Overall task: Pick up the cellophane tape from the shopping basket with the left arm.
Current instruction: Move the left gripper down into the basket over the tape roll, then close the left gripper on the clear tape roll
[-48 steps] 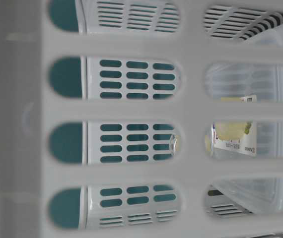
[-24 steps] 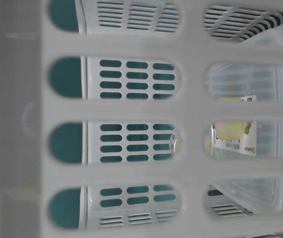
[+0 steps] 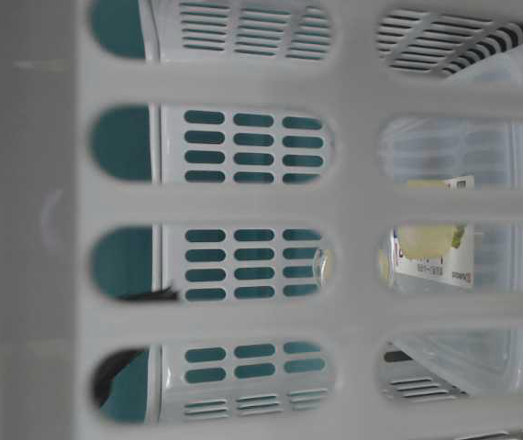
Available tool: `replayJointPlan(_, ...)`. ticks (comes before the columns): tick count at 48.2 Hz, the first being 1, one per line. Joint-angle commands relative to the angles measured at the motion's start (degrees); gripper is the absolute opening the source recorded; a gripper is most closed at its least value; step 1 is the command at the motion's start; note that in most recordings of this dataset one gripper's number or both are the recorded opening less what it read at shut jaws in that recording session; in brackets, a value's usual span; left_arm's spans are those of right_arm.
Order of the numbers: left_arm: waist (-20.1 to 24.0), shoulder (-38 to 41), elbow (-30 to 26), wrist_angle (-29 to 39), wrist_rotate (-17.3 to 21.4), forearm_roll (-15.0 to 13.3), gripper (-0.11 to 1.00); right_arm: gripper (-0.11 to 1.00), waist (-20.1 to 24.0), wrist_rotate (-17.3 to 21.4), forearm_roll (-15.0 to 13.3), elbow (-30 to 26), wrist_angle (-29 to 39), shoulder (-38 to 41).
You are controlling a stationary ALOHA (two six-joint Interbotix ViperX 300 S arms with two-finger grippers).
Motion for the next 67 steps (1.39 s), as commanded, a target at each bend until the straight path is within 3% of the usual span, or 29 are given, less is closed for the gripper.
replayJointPlan(1,-0.2,2.3,-3.8,1.5,0.1,0.2,0.61,0.80,-0.2,0.0,0.1,-1.3,-0.2,0.0)
replayJointPlan(5,-0.3,5.7,-5.5,2.6,0.1,0.2,0.81,0.79,-0.2,0.0,0.1,-1.3,-0.2,-0.1)
replayJointPlan(9,-0.3,8.3,-6.9,3.4,0.1,0.2,0.91,0.79,-0.2,0.0,0.2,-1.3,-0.2,-0.1)
replayJointPlan(26,-1.7,16.6,-8.2,3.9,0.1,0.3,0.89,0.79,-0.2,0.0,0.1,-1.3,-0.3,-0.2)
replayJointPlan(44,-1.7,18.9,-8.3,2.5,2.5,0.2,0.89,0.79,-0.2,0.0,0.1,-1.3,-0.3,-0.2)
replayJointPlan(67,-2.3,21.7,-8.2,1.8,1.9,0.2,0.88,0.78,-0.1,0.0,0.2,-1.2,-0.3,-0.2)
